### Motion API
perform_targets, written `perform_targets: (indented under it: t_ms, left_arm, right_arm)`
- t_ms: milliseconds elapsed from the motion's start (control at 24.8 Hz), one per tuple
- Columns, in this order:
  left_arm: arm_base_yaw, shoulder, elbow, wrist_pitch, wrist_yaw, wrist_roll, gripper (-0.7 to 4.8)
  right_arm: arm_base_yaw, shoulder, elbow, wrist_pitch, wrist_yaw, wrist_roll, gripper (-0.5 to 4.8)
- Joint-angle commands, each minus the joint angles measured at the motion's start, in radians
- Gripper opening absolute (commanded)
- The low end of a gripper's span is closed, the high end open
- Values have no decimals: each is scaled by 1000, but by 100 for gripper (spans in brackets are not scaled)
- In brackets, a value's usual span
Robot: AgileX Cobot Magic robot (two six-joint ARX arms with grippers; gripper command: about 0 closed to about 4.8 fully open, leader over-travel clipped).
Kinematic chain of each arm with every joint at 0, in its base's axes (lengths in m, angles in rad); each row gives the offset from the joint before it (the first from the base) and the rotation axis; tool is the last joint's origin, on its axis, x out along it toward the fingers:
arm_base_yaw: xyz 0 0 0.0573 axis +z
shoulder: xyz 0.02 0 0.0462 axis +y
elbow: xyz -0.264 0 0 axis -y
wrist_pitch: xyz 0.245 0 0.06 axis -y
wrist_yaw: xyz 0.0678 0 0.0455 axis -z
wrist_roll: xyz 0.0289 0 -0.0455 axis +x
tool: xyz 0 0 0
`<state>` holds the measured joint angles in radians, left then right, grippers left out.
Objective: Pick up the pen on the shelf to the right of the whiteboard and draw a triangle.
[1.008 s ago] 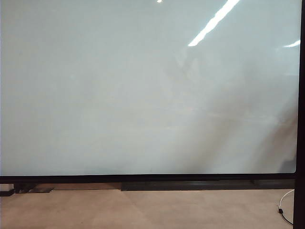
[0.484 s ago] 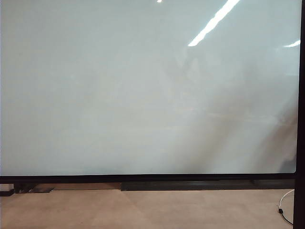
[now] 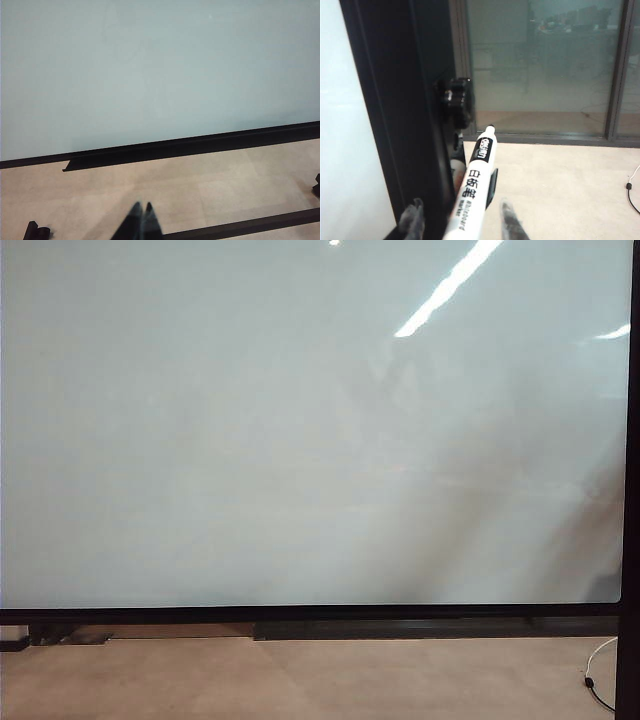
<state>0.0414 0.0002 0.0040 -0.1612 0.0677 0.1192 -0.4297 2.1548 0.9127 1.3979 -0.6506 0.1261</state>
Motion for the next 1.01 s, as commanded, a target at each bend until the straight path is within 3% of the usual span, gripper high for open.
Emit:
perform_targets:
  t_ms: [40,81,1008]
  left_arm:
    - [0,0,3,-3,3,1,-5]
    - [0,0,3,-3,3,1,-5]
    - [0,0,3,-3,3,1,-5]
  right_arm:
    - [0,-3,1,10,2,0,174]
    - [0,-3,1,9,2,0,141]
    - [1,-3,1,-8,0,-1,81]
